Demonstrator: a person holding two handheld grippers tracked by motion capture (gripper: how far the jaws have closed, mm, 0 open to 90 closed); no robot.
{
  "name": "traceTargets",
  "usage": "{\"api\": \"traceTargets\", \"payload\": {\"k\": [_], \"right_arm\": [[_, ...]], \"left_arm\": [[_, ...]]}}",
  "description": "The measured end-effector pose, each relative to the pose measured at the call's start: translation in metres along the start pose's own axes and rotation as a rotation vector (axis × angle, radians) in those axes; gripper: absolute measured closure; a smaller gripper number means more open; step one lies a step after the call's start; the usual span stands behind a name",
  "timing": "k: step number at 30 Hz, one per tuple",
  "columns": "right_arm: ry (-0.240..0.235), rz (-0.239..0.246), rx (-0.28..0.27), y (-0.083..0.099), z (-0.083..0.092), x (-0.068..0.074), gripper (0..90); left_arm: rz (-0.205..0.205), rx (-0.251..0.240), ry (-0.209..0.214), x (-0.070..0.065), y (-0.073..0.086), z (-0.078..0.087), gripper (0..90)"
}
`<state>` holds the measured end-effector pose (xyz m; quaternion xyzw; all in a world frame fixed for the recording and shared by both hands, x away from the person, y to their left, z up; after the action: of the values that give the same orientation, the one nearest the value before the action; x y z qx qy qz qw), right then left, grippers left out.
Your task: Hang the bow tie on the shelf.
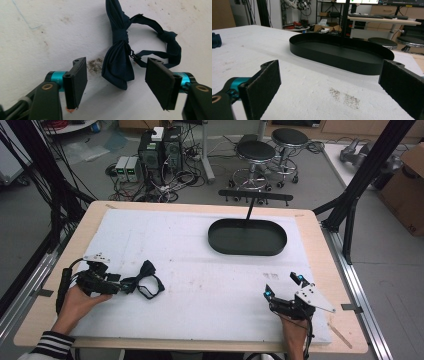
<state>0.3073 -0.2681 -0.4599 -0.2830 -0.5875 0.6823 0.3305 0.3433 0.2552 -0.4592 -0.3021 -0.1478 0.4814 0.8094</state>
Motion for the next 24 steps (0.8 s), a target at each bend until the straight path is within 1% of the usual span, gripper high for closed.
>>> {"api": "traceTargets", "payload": {"k": [1, 3, 4, 5, 6, 7, 10, 12, 14, 17, 18, 19, 20, 22, 23, 24], "right_arm": [[0.000, 0.000, 0.000, 0.0000, 0.0000, 0.0000, 3.1], [0.000, 0.000, 0.000, 0.0000, 0.0000, 0.0000, 3.1], [0.001, -0.001, 0.000, 0.0001, 0.0000, 0.0001, 3.1], [0.001, 0.000, 0.000, 0.0000, 0.0001, 0.0001, 3.1], [0.001, -0.001, -0.001, 0.0000, 0.0000, 0.0001, 3.1], [0.001, 0.000, -0.001, 0.0001, 0.0000, 0.0001, 3.1], [0.001, -0.001, 0.000, 0.0000, 0.0000, 0.0002, 3.1], [0.002, 0.002, -0.001, -0.0001, 0.0001, -0.0002, 3.1], [0.002, 0.003, -0.002, -0.0001, 0.0001, -0.0003, 3.1], [0.002, 0.002, -0.002, 0.0000, 0.0001, -0.0002, 3.1], [0.003, 0.009, -0.003, -0.0003, 0.0002, -0.0009, 3.1], [0.003, 0.004, -0.002, -0.0001, 0.0004, -0.0007, 3.1], [0.004, 0.004, -0.002, -0.0001, 0.0004, -0.0007, 3.1], [0.003, 0.004, -0.002, -0.0001, 0.0004, -0.0007, 3.1], [0.002, -0.002, -0.001, 0.0001, 0.0004, -0.0002, 3.1], [0.003, 0.004, -0.002, -0.0001, 0.0004, -0.0007, 3.1]], "left_arm": [[-0.005, 0.003, 0.001, -0.0007, 0.0003, -0.0007, 38.1], [-0.007, 0.005, -0.004, -0.0008, 0.0010, -0.0028, 38.2], [0.001, 0.011, -0.005, -0.0011, 0.0017, -0.0038, 38.2], [0.001, 0.011, -0.005, -0.0011, 0.0017, -0.0038, 38.2], [0.001, 0.022, -0.003, -0.0012, 0.0032, -0.0053, 39.0], [-0.008, 0.029, 0.003, -0.0014, 0.0037, -0.0054, 41.0], [-0.015, 0.025, 0.008, -0.0036, 0.0035, -0.0062, 45.2], [-0.019, 0.029, 0.014, -0.0050, 0.0039, -0.0073, 49.2], [-0.031, 0.041, 0.006, -0.0054, 0.0044, -0.0085, 52.8], [-0.036, 0.037, 0.006, -0.0074, 0.0046, -0.0093, 61.9], [-0.038, 0.037, 0.004, -0.0076, 0.0046, -0.0094, 63.8], [-0.045, 0.034, 0.004, -0.0075, 0.0046, -0.0095, 66.4], [-0.045, 0.035, 0.004, -0.0077, 0.0047, -0.0094, 68.2], [-0.041, 0.033, 0.021, -0.0090, 0.0053, -0.0095, 74.6], [-0.039, 0.029, 0.017, -0.0093, 0.0053, -0.0094, 76.0], [-0.040, 0.027, 0.015, -0.0091, 0.0057, -0.0093, 76.9]]}}
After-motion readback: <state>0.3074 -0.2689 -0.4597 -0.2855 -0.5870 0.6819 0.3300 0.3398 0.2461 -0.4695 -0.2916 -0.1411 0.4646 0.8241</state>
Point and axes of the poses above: each handheld gripper's, and its own axes: z roughly backward along the jaws, y roughly out of its underside, x roughly to its left, the point moved 6 cm from there along -z, roughly forward along the jaws, and after that the axes turned 13 degrees about -y, right-handed, at the moved point
